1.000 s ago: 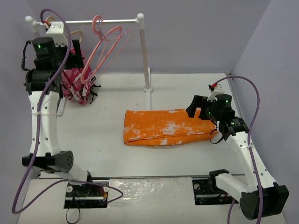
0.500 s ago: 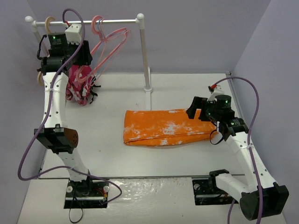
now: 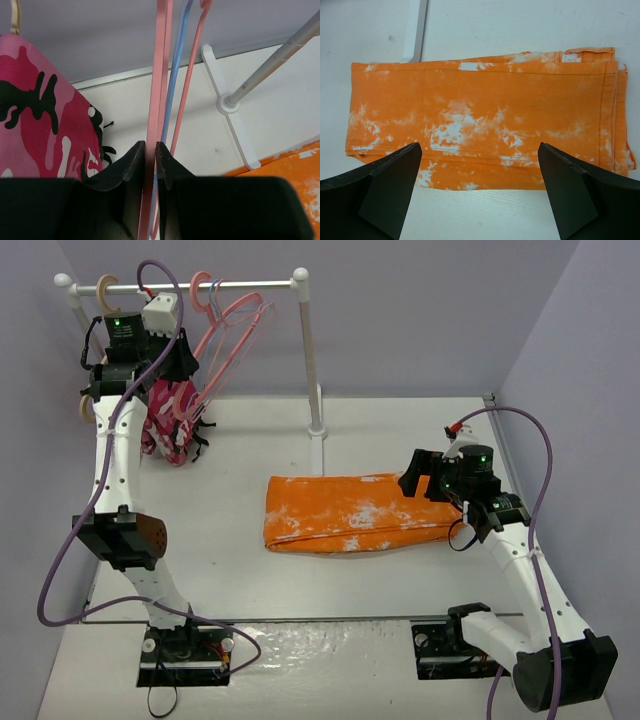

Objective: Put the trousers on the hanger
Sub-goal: Pick up the hanger from the clothesline.

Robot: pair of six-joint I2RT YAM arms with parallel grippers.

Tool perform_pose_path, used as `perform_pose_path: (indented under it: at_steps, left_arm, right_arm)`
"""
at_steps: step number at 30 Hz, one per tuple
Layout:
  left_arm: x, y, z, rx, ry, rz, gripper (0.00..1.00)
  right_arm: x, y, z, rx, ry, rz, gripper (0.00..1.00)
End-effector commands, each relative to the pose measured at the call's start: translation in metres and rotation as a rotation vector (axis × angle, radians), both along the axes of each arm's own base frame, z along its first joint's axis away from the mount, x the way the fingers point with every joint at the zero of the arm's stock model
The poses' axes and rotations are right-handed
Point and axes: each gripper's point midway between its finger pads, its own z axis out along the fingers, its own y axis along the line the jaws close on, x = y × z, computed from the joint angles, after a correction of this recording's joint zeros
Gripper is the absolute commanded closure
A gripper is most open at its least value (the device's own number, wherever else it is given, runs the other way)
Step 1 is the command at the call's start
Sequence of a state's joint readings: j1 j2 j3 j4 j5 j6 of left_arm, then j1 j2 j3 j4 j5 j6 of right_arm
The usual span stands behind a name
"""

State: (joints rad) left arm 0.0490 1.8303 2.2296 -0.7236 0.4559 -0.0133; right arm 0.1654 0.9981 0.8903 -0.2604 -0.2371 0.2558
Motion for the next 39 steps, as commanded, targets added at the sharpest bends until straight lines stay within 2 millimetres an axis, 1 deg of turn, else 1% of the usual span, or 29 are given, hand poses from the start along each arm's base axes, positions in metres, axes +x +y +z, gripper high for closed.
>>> perform_pose_path:
  at_steps: [1,3,8,11,13,15,16,18,24,29,31,34,37,38,39]
  left_arm:
    - [-0.013,-0.010,0.049,-0.031,-0.150,-0.031,0.87]
    - [-0.012,-0.012,0.049,-0.036,-0.155,-0.025,0.83]
    - [-0.006,-0.014,0.055,-0.029,-0.195,-0.001,0.79]
    - [-0.003,-0.015,0.054,-0.038,-0.204,0.001,0.79]
    - [-0.002,-0.015,0.053,-0.040,-0.202,0.002,0.82]
    - [-0.002,-0.016,0.054,-0.044,-0.205,0.005,0.92]
    - [-0.003,-0.015,0.056,-0.042,-0.212,0.009,0.94]
    - [-0.006,-0.013,0.066,-0.035,-0.242,0.030,1.00]
    - [-0.021,0.002,0.099,-0.009,-0.327,0.112,1.00]
    - [-0.039,0.006,0.122,0.014,-0.368,0.124,1.00]
    - [-0.043,0.008,0.120,0.028,-0.354,0.132,1.00]
    - [-0.053,0.012,0.104,0.059,-0.292,0.144,1.00]
    - [-0.066,0.022,0.083,0.088,-0.240,0.191,1.00]
    - [-0.075,0.025,0.085,0.093,-0.249,0.210,1.00]
    - [-0.079,0.028,0.079,0.099,-0.237,0.225,1.00]
  right_arm:
    - [0.004,0.005,0.007,0.006,-0.039,0.022,0.00]
    - [0.004,0.005,0.006,0.008,-0.034,0.024,0.00]
    - [0.003,0.007,0.005,0.012,-0.032,0.032,0.00]
    - [0.002,0.007,0.005,0.014,-0.031,0.034,0.00]
    - [0.002,0.007,0.005,0.015,-0.031,0.032,0.00]
    - [0.002,0.007,0.005,0.015,-0.032,0.032,0.00]
    - [0.001,0.007,0.004,0.016,-0.031,0.033,0.00]
    - [0.002,0.007,0.004,0.017,-0.028,0.033,0.00]
    - [0.002,0.009,0.003,0.022,-0.022,0.041,0.00]
    - [0.001,0.011,0.001,0.026,-0.015,0.050,0.00]
    - [0.001,0.011,0.001,0.028,-0.015,0.053,0.00]
    - [0.001,0.012,0.002,0.030,-0.017,0.055,0.00]
    - [0.001,0.013,0.000,0.032,-0.011,0.062,0.00]
    - [0.002,0.015,0.000,0.034,-0.010,0.066,0.00]
    - [0.002,0.015,0.000,0.035,-0.009,0.066,0.00]
